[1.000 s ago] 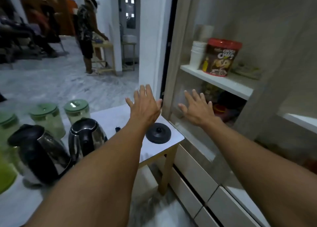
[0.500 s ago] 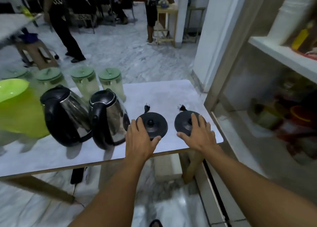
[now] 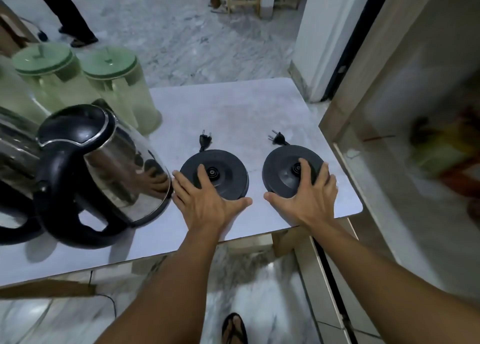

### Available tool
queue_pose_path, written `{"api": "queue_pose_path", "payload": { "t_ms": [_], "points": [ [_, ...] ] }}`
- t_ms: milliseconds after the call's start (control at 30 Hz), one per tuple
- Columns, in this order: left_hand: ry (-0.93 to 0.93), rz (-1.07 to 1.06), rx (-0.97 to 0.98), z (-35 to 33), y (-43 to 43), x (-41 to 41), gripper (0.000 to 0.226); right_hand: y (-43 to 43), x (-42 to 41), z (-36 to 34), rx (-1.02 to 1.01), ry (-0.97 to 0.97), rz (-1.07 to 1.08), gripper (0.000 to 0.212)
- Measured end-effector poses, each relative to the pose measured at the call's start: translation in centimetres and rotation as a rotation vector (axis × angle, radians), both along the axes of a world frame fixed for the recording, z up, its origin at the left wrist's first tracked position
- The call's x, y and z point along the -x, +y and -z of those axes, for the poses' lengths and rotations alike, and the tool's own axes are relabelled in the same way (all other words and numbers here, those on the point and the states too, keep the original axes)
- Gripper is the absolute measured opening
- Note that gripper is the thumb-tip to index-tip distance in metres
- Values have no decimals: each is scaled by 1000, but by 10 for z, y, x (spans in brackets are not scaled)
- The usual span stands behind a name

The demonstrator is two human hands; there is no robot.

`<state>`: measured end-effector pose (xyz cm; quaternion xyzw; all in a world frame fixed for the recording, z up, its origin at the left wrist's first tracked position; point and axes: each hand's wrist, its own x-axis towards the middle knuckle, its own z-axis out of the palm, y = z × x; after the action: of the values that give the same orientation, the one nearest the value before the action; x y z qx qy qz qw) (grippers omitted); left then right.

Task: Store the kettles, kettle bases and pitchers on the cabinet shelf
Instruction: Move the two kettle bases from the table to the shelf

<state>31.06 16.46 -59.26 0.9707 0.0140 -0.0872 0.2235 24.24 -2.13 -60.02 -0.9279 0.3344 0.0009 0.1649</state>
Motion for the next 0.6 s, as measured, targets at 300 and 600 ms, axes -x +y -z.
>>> {"api": "queue_pose_path", "payload": {
  "t_ms": [300, 600],
  "points": [
    [-75, -97, -2, 1, -9, 11, 104, 14, 4, 14, 19, -215, 59, 107],
    [10, 45, -81, 5, 16, 55, 124, 27, 34, 13, 21, -198, 44, 109]
  ]
}}
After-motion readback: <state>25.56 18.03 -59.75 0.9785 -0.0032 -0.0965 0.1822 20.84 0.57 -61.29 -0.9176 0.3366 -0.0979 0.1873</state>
